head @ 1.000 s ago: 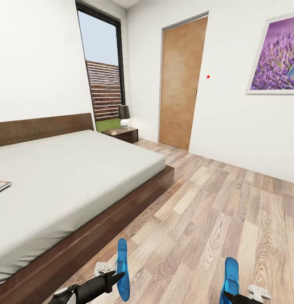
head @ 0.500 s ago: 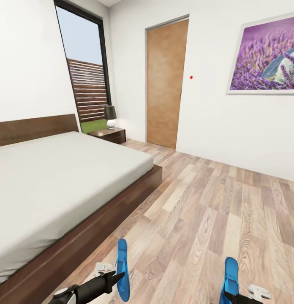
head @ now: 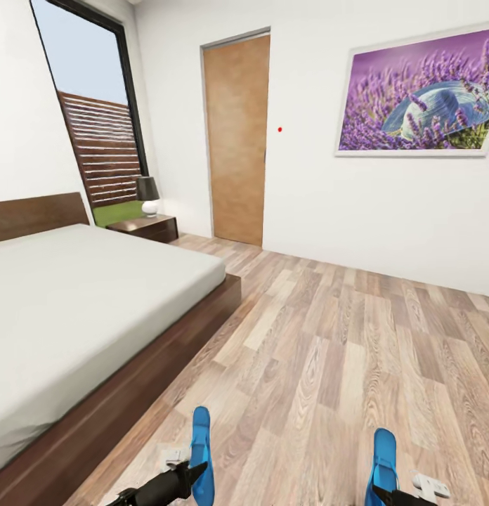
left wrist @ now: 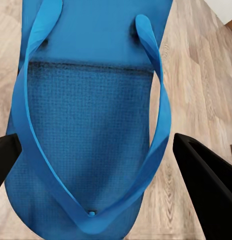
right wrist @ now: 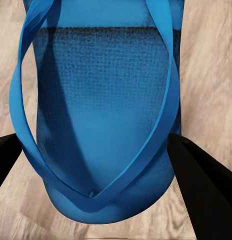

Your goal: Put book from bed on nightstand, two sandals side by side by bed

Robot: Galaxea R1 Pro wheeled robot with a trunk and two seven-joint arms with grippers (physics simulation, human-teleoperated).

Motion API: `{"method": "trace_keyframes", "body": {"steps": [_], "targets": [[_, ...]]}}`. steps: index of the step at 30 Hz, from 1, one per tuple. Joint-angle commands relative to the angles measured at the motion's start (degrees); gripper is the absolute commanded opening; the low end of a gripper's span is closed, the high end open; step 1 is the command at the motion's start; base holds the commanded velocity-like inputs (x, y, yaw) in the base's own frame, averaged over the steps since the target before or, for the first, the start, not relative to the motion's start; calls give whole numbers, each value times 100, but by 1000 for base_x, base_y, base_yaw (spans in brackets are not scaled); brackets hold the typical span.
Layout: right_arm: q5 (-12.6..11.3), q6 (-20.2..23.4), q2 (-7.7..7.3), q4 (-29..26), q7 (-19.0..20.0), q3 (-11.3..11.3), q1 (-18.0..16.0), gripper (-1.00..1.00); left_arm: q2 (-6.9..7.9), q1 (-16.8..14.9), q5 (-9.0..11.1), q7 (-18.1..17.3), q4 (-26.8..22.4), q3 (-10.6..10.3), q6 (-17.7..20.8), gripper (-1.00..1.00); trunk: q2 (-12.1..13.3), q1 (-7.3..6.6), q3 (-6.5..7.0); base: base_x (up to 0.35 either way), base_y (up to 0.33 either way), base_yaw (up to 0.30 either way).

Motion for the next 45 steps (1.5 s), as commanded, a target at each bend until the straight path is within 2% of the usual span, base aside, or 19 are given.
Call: {"method": "trace_keyframes", "body": {"steps": [1, 3, 5, 6, 7, 9, 11, 14, 16, 20, 31, 38, 45], "targets": [[-3, 69, 5, -6, 40, -41, -7, -100, -1, -4, 4, -15, 175, 43, -76, -100, -3, -1, -5, 0, 0, -300], [-1, 84, 8, -6, 42, -35, -7, -100, 3, -4, 2, -2, 452, 43, -256, -100, -3, -1, -5, 0, 0, -300], [4, 105, 17, 0, 48, -13, -7, -100, 12, -3, 0, -5, 752, 41, -714, -100, -3, -1, -5, 0, 0, -300], [12, 111, 55, -4, 52, 6, -7, -100, 11, -3, 2, -5, 834, 32, -853, -100, -3, -1, -5, 0, 0, -300], [22, 115, 196, -9, 57, 86, -6, -100, 9, -3, 1, -6, 905, 16, -974, -100, -3, -1, -5, 0, 0, -300], [32, 119, 362, -12, 54, 347, -6, -100, 8, -3, 2, -19, 947, -12, -1052, -100, -3, -1, -5, 0, 0, -300], [23, 117, 431, -18, 62, 733, -6, -100, 7, -3, 1, -27, 964, -26, -1085, -100, -3, -1, -5, 0, 0, -300], [-21, 115, 447, -21, 155, 1074, -7, -100, 11, -3, 4, -31, 972, -31, -1099, -100, -3, -1, -5, 0, 0, -300], [-38, 100, 435, -14, 286, 1177, -7, -100, 19, -3, 8, -32, 976, -29, -1100, -100, -3, -1, -5, 0, 0, -300], [-51, 45, 421, -1, 399, 1231, -7, -100, 46, -3, 22, -19, 983, -23, -1100, -100, -3, -1, -5, 0, 0, -300], [-45, 20, 461, 13, 368, 1232, -5, -100, 49, -3, 27, -13, 984, -27, -1109, -100, -3, -1, -5, 0, 0, -300], [-41, 15, 468, 332, 355, 1212, -4, -100, 24, -3, 34, -14, 989, -30, -1101, -100, -3, -1, -5, 0, 0, -300], [-44, 15, 446, 376, 352, 1205, -6, -100, 5, -3, 46, -52, 997, -36, -1092, -100, -3, -1, -5, 0, 0, -300]]}}
